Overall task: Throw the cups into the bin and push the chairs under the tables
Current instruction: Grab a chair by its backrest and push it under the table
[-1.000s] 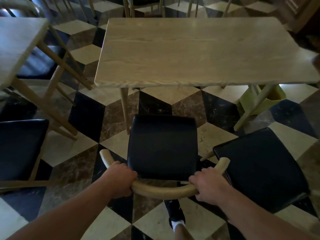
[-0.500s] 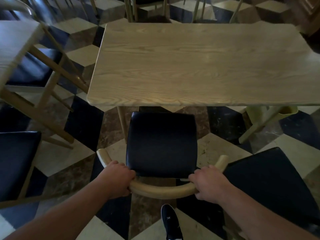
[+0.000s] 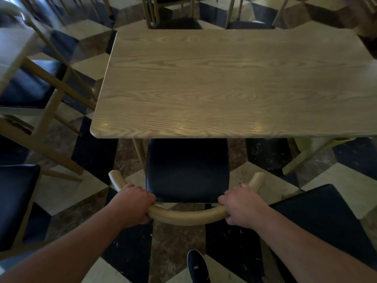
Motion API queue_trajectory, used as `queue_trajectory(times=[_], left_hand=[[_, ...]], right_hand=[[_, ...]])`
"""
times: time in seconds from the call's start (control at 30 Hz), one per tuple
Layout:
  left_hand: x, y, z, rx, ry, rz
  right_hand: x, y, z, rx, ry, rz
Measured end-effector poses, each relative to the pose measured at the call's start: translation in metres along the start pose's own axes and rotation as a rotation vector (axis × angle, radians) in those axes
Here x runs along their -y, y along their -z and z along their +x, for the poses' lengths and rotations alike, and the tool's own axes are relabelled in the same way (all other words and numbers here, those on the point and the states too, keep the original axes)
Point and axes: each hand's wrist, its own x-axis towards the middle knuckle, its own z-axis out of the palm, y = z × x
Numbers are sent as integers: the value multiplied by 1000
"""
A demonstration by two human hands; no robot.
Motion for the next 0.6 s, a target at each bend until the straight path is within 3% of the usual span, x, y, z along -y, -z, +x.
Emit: queue_trajectory(times=[0.6], left_hand=[[19,43,42,-18,49,20]], right_hand=[[-45,26,42,-35,-27,-23]])
